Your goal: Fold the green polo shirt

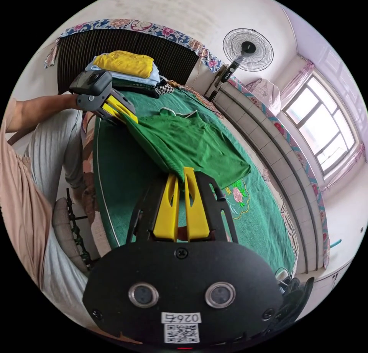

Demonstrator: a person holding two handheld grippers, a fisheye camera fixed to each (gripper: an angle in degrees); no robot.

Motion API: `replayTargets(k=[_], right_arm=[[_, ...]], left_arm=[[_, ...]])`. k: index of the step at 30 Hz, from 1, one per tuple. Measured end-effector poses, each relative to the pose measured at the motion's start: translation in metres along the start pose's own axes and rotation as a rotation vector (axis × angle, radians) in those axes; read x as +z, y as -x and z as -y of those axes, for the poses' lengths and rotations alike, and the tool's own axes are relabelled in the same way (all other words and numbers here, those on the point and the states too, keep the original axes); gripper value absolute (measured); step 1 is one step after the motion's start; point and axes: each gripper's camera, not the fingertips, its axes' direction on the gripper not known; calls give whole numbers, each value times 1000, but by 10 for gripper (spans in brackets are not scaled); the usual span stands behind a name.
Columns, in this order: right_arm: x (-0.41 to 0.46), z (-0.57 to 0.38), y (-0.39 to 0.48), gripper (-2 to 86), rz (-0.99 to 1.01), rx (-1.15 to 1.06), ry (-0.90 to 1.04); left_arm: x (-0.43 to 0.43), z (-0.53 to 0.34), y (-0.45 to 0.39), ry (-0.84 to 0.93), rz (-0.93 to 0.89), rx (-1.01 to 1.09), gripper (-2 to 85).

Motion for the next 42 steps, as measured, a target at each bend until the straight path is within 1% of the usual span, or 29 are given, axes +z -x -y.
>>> replayTargets(k=[4, 6, 8, 14, 17, 19, 21, 24, 26, 27, 29, 30, 32, 33, 35, 36, 38, 39, 41, 42], right_arm=[[28, -27, 26, -15, 41, -24, 54], [30, -44, 42, -15, 67, -49, 80], [24, -72, 71, -15, 129, -72, 98], [-16, -146, 162, -15, 276, -104, 26], [-21, -160, 186, -15, 255, -96, -7], [-10, -158, 181, -15, 228, -49, -11], [14, -153, 163, -14, 210, 24, 2], [81, -143, 116, -14, 234, 170, 47], [151, -140, 77, -14, 283, 255, 109], [170, -140, 67, -14, 296, 276, 125], [247, -145, 33, -14, 354, 358, 182], [266, -148, 25, -14, 369, 376, 194], [342, -161, 2, -14, 449, 446, 254], [361, -165, -1, -14, 468, 460, 270], [431, -184, -8, -14, 550, 528, 320], [446, -189, -8, -14, 566, 544, 330], [497, -207, 0, -13, 615, 595, 377], [508, -211, 4, -12, 624, 611, 386], [538, -230, 20, -9, 659, 678, 404], [541, -234, 24, -8, 652, 693, 403]], left_arm=[[-22, 10, -42, -11, 16, 70, 1], [-43, 9, -65, -32, 32, 132, -2], [-79, 2, -104, -48, 45, 245, -4], [-167, -24, -202, -78, 130, 473, -5], [-181, -18, -217, -91, 159, 526, -5], [-172, -2, -210, -99, 173, 540, -5], [-151, 21, -195, -110, 191, 550, -5], [-89, 77, -159, -85, 124, 563, -4], [-22, 127, -131, -41, 18, 564, -3], [-3, 138, -125, -30, -10, 565, -3], [73, 182, -107, 18, -126, 561, 1], [92, 192, -104, 29, -153, 562, 3], [167, 221, -101, 62, -247, 570, 7], [186, 227, -101, 72, -266, 572, 9], [259, 245, -106, 123, -340, 569, 17], [276, 248, -109, 135, -361, 571, 21], [341, 255, -119, 209, -483, 569, 46], [358, 256, -120, 239, -514, 560, 55], [420, 251, -121, 347, -621, 483, 82], [431, 248, -118, 358, -652, 462, 84]])
